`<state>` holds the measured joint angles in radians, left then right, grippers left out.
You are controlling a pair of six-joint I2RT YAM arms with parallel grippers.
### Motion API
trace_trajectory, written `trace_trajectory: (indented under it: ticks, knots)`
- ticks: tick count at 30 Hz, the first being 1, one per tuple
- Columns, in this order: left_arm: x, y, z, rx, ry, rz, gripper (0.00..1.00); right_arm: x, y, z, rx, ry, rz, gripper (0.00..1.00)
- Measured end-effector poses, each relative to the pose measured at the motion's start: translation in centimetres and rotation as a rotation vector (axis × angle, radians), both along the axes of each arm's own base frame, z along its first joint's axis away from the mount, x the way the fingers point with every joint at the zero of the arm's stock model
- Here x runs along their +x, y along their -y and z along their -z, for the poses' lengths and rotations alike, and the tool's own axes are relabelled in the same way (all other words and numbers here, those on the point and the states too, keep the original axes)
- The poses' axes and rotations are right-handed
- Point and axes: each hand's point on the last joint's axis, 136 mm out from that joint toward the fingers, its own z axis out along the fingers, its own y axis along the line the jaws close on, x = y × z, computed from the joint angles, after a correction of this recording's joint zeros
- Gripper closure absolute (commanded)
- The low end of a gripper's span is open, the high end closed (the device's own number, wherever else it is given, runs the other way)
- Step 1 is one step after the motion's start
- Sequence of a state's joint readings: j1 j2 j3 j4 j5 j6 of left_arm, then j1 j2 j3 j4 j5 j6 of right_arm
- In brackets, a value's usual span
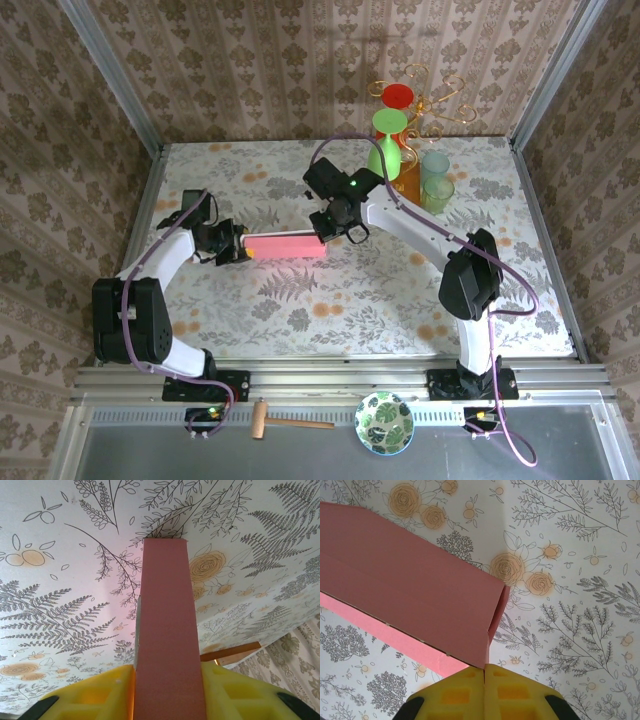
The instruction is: Fold the paper box
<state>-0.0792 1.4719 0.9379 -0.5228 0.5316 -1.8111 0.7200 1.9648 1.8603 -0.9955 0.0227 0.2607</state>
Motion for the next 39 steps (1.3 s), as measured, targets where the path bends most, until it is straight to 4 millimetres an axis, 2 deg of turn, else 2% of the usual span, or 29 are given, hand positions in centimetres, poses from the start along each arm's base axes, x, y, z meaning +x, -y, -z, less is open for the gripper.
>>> trace_trajectory:
  ticks: [9, 25, 39]
  knots:
    - [0.0, 0.0, 0.0, -0.006, -0.010, -0.016, 0.65, 0.0, -0.1, 0.0, -0.008, 0.011, 0.035, 1.00]
    - [0.1, 0.1, 0.0, -0.015, -0.014, -0.042, 0.68, -0.5, -0.5, 0.1, 0.072, -0.004, 0.265, 1.00]
    - [0.0, 0.4, -0.1, -0.030, -0.021, -0.043, 0.70, -0.2, -0.4, -1.4, 0.122, -0.070, 0.363, 1.00]
